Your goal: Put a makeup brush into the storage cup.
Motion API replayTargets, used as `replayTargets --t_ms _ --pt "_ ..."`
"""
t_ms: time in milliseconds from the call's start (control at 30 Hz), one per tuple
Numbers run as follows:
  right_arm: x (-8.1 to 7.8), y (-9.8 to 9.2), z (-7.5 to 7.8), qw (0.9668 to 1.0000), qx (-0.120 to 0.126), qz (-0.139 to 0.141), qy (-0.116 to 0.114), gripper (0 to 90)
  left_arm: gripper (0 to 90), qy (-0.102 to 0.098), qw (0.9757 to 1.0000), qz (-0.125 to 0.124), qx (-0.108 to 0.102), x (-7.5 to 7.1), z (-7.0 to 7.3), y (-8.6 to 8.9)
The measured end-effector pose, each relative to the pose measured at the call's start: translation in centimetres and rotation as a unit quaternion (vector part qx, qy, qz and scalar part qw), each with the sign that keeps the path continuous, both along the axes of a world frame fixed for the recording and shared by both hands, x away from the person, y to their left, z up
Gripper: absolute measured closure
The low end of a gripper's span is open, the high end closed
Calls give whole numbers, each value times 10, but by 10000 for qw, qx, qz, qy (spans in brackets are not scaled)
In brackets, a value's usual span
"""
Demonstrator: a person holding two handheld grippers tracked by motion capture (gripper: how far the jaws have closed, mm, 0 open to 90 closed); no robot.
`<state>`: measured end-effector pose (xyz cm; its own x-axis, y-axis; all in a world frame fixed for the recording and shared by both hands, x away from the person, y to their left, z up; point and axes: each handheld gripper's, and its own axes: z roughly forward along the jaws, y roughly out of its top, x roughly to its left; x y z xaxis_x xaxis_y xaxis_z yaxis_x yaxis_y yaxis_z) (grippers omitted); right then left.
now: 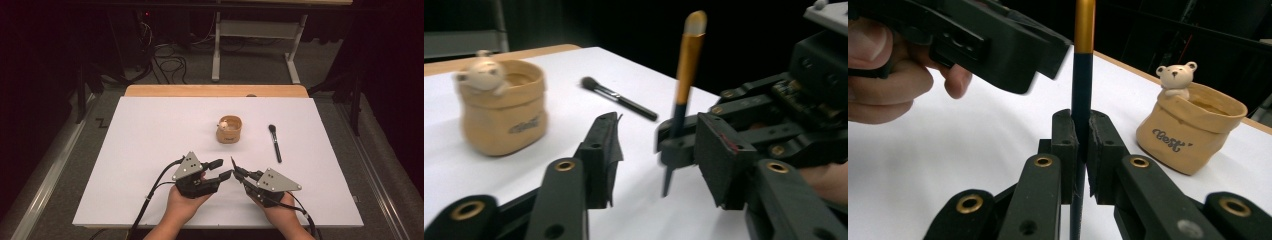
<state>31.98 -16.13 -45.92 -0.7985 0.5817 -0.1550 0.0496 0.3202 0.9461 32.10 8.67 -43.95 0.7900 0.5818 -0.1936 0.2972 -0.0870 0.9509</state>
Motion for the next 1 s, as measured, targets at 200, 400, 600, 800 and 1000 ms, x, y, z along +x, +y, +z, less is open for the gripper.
replayTargets --t_ms 200,400,600,800,1000 --pt "2 -6 2 10000 43 -37 -19 848 444 14 9995 253 168 1 -4 21" --pt "3 -10 4 9999 114 -103 -40 847 353 41 9977 611 284 1 -11 44" --pt "3 -15 5 9997 143 -177 -11 847 253 52 9950 946 316 2 -16 64" --pt "4 -21 7 9996 197 -213 -49 847 184 71 9923 1184 349 0 -19 83" --pt "6 -26 9 9993 220 -274 -84 847 140 59 9891 1412 405 -2 -23 100"
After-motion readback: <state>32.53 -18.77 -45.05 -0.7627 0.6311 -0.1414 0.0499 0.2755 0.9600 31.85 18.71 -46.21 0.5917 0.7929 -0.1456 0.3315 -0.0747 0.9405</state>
